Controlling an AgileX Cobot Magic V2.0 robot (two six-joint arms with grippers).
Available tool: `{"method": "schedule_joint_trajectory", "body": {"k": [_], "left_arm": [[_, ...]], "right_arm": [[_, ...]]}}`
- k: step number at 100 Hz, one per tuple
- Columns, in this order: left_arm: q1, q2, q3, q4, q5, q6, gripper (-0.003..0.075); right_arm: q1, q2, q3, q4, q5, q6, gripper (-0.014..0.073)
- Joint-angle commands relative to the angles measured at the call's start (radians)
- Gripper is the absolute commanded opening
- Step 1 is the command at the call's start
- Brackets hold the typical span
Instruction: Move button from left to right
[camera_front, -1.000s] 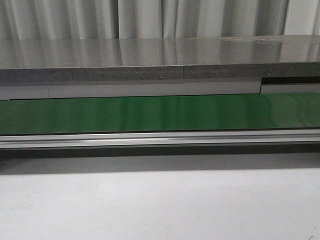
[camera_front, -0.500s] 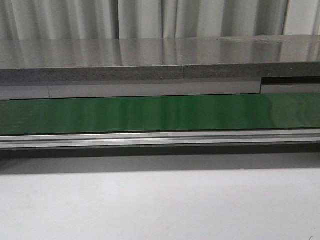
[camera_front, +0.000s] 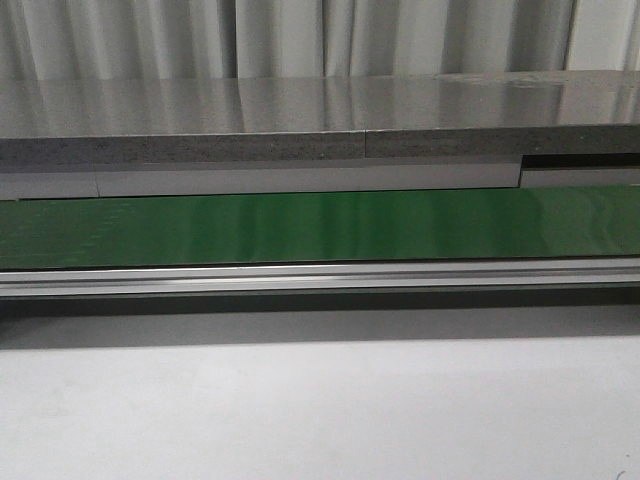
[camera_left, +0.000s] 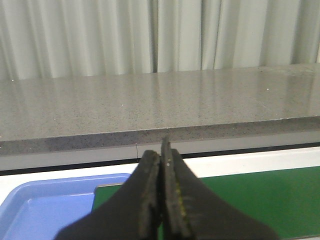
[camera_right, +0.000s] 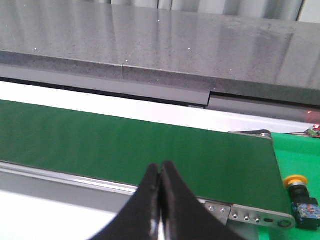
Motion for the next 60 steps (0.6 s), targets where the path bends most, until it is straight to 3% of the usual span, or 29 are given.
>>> {"method": "schedule_joint_trajectory", "body": {"k": [1, 26, 60], "left_arm": [[-0.009, 0.008, -0.024, -0.010, -0.082, -0.008, -0.0021], [-0.009, 0.008, -0.024, -0.010, -0.082, -0.008, -0.0021], [-0.009, 0.008, -0.024, -0.010, -0.082, -0.008, -0.0021]], "right_arm": [[0.000, -0.019, 0.008, -0.034, -0.124, 0.048, -0.0067], [0.000, -0.189, 0.185, -0.218, -0.199, 0.311, -0.0067], [0.000, -0.321, 0.369, -0.240, -0.296, 0.345, -0.0067]]}}
